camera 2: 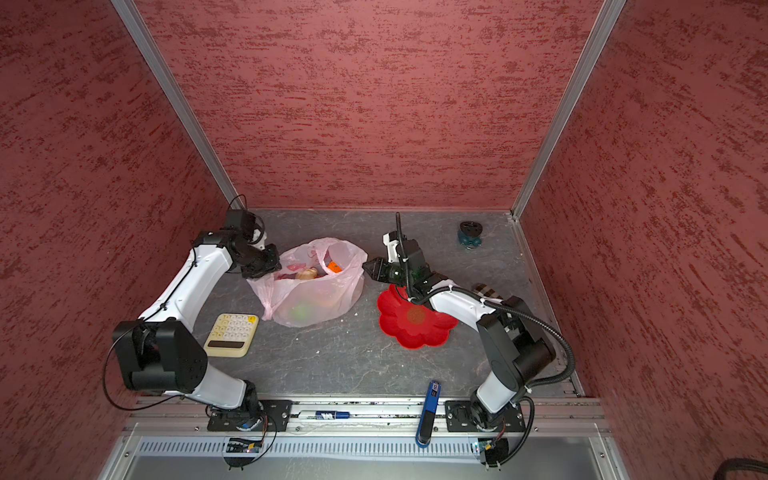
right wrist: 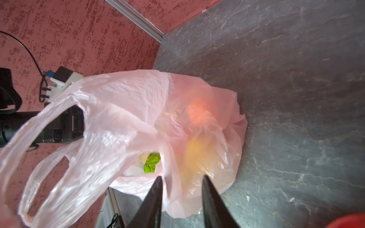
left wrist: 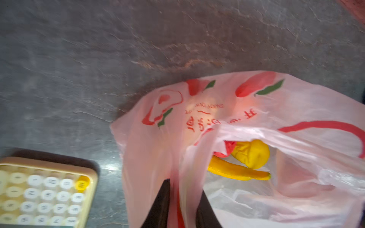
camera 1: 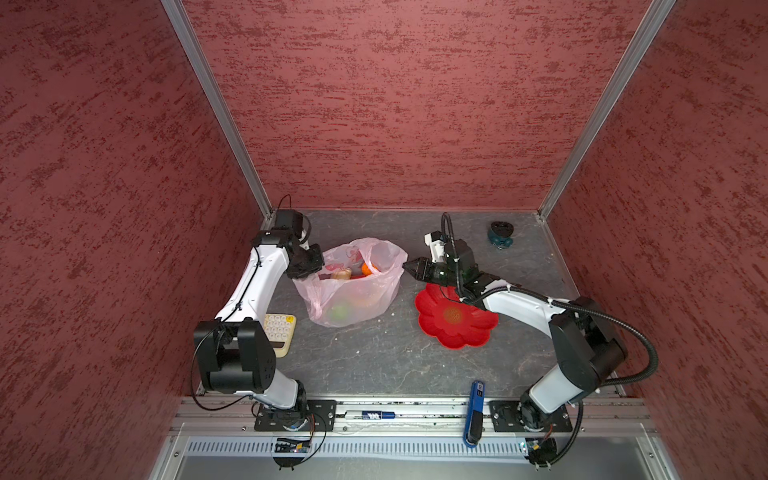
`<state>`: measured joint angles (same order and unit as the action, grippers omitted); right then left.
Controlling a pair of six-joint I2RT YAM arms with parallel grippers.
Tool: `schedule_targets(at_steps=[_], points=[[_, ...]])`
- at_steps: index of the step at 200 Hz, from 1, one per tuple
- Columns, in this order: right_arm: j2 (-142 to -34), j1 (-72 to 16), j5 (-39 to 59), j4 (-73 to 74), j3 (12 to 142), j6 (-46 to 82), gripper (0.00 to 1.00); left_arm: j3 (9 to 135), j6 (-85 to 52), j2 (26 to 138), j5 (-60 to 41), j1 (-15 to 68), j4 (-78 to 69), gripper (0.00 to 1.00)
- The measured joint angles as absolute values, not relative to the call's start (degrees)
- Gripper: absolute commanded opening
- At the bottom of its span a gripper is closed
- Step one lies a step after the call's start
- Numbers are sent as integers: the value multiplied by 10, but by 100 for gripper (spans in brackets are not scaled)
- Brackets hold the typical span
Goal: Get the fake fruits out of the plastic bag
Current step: 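Release the handle and move the right gripper over the bag opening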
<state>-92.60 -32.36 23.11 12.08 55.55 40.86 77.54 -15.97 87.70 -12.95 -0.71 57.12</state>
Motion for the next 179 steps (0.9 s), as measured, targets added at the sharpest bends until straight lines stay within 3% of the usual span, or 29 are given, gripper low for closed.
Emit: schedule_targets(at_steps=[38, 69, 92, 124, 179], points=[[-838, -324, 222, 36, 556, 387, 50, 776, -174, 877, -185, -6, 550, 22], [-741, -336, 182, -65, 609, 357, 30, 776, -178, 875, -202, -3, 543, 22], [-732, -358, 157, -107, 695, 336, 22, 776, -178, 871, -209, 2, 538, 22], [-805, -412, 141, -136, 826, 308, 18, 766, -186, 854, -218, 8, 526, 22], [-1058, -481, 143, -218, 1032, 273, 14, 746, -189, 819, -223, 9, 524, 21]])
